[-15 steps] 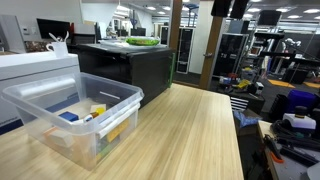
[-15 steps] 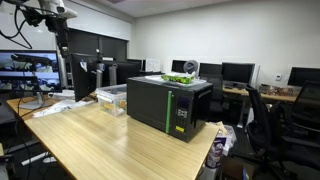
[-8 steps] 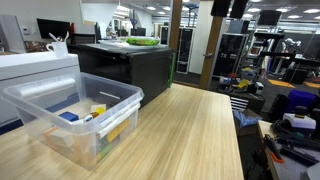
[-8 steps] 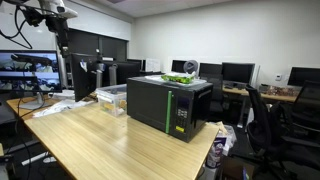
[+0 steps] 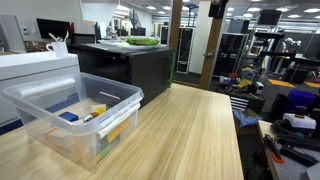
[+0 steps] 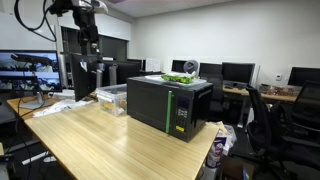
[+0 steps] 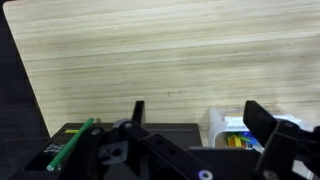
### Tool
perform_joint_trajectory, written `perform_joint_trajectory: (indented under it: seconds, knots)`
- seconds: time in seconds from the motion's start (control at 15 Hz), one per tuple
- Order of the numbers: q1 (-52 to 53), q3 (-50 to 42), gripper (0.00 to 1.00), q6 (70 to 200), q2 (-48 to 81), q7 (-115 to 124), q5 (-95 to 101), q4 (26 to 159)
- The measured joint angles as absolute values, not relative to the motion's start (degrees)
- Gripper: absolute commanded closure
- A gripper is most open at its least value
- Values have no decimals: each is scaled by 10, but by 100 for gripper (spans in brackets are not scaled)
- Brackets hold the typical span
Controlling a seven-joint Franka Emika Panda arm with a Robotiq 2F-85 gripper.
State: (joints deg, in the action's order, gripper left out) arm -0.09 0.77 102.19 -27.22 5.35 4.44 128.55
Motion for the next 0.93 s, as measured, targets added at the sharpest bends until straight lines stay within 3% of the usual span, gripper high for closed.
perform_joint_trajectory:
  seconds: [0.4,0.93]
  knots:
    - [-62,-115,0,994,-153,-97,63,1179]
    - [-73,-128,0,1004,-96,-151,63,1148]
